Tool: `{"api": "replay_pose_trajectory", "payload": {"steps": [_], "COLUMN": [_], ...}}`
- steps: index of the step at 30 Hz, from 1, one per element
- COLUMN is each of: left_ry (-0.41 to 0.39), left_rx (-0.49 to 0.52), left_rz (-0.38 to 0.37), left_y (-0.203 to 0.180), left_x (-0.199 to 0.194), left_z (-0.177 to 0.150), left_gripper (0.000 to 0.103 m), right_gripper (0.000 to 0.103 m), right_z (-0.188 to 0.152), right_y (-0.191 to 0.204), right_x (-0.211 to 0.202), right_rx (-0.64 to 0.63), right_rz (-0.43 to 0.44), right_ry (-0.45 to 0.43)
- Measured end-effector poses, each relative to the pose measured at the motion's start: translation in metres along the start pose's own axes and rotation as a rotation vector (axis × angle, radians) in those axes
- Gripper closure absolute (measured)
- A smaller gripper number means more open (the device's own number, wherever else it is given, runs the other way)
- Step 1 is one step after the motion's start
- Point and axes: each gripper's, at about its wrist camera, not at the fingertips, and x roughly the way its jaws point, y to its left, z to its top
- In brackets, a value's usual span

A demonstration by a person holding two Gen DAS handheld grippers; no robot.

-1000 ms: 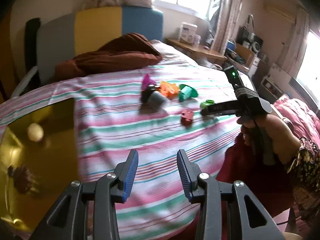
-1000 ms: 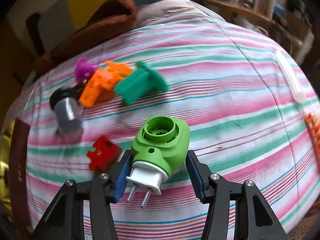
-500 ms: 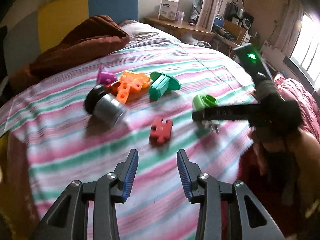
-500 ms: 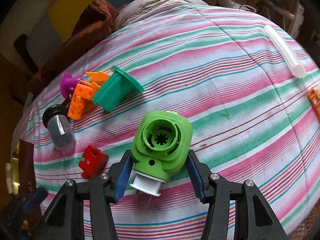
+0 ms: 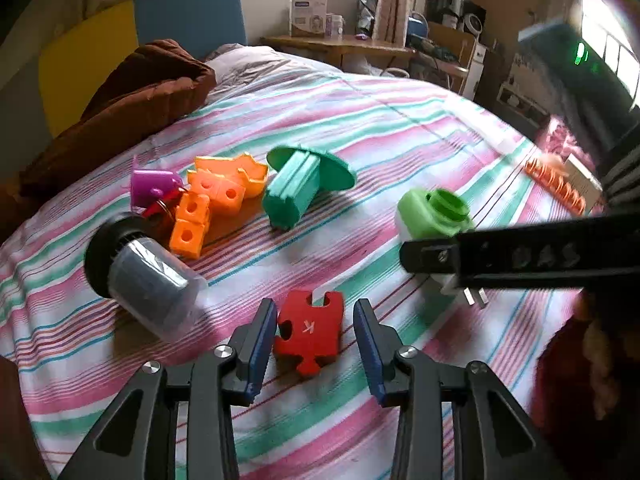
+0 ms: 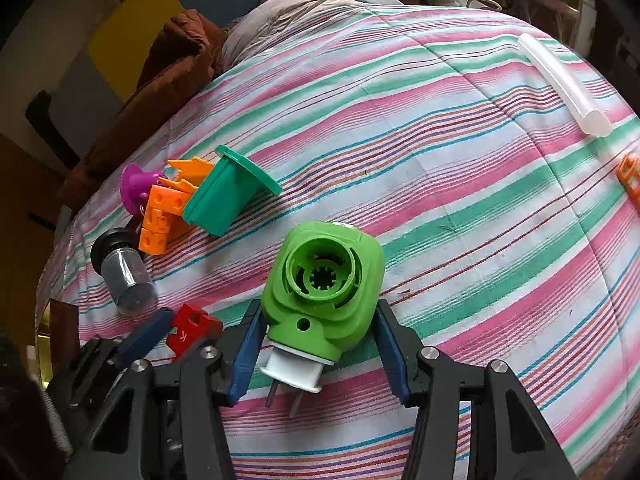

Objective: Organize rigid objects
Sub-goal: 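Reach the right tool to the green plug toy while the left tool grasps the red puzzle piece, then release the red puzzle piece in the tray while the right tool grips the plug toy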

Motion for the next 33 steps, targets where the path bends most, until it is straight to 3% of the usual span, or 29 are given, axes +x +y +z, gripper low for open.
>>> {"api": "replay_pose_trajectory", "payload": {"steps": [6,18,33], "left_ry": [-0.026,-0.053,-0.076], "left_rx": [-0.006,-0.044,-0.092], "left_rz": [-0.017,0.019,0.012], "left_y": [0.003,0.008,0.01], "left_x": [0.001,-0.014,-0.051], "left_z": [-0.007,-0.028,-0.071], "left_gripper": [0.069,0.069,0.069], "right_gripper": [0.048,0.049,0.049], "right_z": [0.002,0.0,-0.002], "right_y": [0.002,0.003,0.023], "right_x": [0.003,-0.005,-0.007], "right_rx": [0.0,-0.025,-0.154], "right_rz": [-0.002,-0.009,-0.006], "right_ry": [0.002,-0.01,-0.039]}}
